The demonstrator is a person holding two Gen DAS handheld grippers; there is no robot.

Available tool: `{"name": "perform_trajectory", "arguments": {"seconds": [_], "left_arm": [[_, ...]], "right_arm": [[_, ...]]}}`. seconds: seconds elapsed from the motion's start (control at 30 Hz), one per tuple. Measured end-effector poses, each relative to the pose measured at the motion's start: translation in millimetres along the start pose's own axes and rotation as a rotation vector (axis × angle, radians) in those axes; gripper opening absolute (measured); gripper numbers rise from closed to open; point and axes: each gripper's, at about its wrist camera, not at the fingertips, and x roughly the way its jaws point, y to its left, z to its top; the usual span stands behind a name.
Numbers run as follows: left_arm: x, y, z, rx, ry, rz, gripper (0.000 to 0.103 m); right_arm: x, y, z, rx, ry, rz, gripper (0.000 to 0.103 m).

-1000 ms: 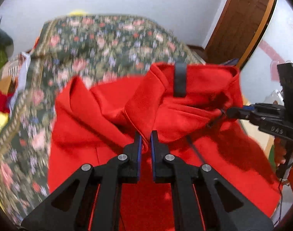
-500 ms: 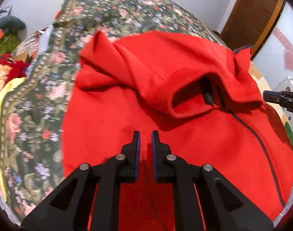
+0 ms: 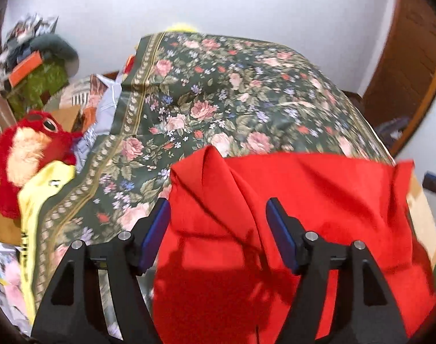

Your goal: Fold large clothes

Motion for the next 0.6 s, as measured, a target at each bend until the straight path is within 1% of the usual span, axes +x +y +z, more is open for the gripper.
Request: {"name": "perform_trajectory", "arguments": {"seconds": [0.07,0.13,0.2,0.27,0.33,0.37,0.4,0.43,0.47,0.6], "left_arm": [[28.5,5.7,12.3,-0.055,0.042,-0.015,0.068],[51.4,8.1,18.0,-0.086,0.076,-0.033,0.068],[75.4,10.0,23.4,-0.123,0.105,-0.035,0.068],[91.4,13.7,25.9,-0.155,0.116,-0.019,0.068],[101.8,21.8,26.4,-0.194,0.104,0.000,0.066],[104.3,27.2,26.0,-0.209,0.090,0.003,0.054],[104.9,31.7,24.8,-0.218,0.085,-0.002,0.031],[106.0,35.8,23.7,-0.222,0.087,-0.012,0.021],[106.4,41.1,21.4,-0.224,0.088,-0.020,0.005],[93.9,58.4,13.3,-0.211,0.050,0.042,0.002]], "right_arm": [[13.1,0.3,5.2,0.004,0.017,-0.007,0.061],[31.2,3.7,11.1,-0.006,0.041,-0.004,0.061],[47.0,5.7,14.1,-0.018,0.069,-0.006,0.061],[65.8,6.5,14.2,-0.028,0.106,-0.014,0.061],[78.6,3.7,12.2,-0.036,0.133,-0.027,0.061],[83.9,0.6,10.3,-0.041,0.143,-0.041,0.061],[86.0,-2.7,8.7,-0.044,0.147,-0.054,0.061],[87.1,-6.8,6.1,-0.044,0.146,-0.067,0.061],[87.5,-13.2,2.1,-0.043,0.144,-0.085,0.061],[80.7,-37.1,-7.2,-0.025,0.137,-0.151,0.061]]}}
